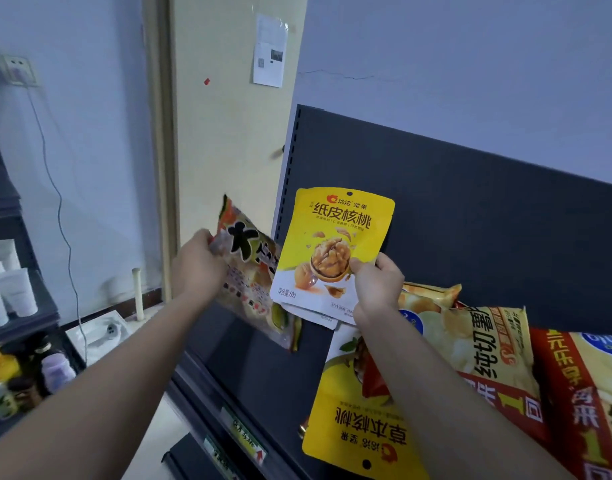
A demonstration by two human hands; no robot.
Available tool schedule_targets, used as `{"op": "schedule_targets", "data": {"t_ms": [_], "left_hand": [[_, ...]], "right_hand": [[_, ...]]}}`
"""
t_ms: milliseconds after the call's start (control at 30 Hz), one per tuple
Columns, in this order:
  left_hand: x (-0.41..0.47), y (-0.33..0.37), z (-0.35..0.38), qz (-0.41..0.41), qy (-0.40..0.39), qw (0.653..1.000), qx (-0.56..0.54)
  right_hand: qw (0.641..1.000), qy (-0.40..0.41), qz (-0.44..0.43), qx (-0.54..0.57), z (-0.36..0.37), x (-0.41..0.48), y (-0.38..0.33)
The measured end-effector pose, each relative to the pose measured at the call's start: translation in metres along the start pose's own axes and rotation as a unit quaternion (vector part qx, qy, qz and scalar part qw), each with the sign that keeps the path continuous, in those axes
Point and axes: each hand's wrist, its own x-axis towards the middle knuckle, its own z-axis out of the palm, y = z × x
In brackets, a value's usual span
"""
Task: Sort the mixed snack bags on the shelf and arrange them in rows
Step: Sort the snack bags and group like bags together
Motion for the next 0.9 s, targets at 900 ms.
{"op": "schedule_targets", "data": {"t_ms": [900], "left_hand": [[0.015, 0.040, -0.045, 0.113, 0.147, 0.972, -0.143]], "right_hand": [[0.938, -0.197, 0.037, -0.281, 0.031, -0.008, 0.063]]}}
